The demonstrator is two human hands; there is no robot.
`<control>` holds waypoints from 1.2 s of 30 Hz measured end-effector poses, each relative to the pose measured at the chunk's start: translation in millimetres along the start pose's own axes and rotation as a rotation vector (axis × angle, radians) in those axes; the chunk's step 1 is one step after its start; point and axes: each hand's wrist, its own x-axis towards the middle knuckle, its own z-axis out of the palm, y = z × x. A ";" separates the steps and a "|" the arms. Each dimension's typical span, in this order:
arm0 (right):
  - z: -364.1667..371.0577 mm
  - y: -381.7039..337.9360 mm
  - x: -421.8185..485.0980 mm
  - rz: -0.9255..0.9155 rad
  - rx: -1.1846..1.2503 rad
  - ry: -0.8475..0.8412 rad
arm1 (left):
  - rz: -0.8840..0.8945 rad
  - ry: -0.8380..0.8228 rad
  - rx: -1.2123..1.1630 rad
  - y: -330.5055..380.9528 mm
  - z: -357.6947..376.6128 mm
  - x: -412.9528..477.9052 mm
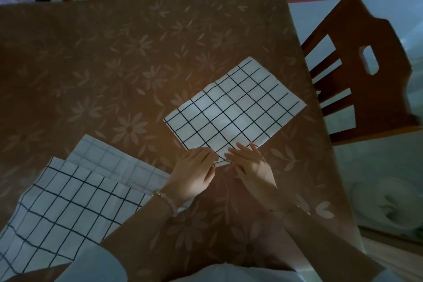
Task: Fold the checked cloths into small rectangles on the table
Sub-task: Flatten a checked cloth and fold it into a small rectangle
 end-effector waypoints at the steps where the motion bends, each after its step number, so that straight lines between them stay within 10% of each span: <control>1: -2.6 3.3 -2.4 0.040 0.049 -0.001 | -0.005 -0.029 0.004 -1.9 1.7 -0.2; 18: -41.0 30.0 -26.0 0.318 0.255 0.013 | -0.207 -0.203 0.257 -55.2 -16.3 10.4; 24: -46.3 19.1 -18.5 0.428 0.239 0.000 | -0.144 -0.196 0.015 -50.6 -33.9 -15.3; 29: -47.4 13.3 -16.9 0.438 0.188 -0.042 | -0.437 -0.303 -0.222 -42.0 -40.9 -31.2; 36: -54.2 15.3 -15.3 0.590 0.362 -0.103 | -0.488 -0.045 -0.575 -44.1 -50.0 -27.2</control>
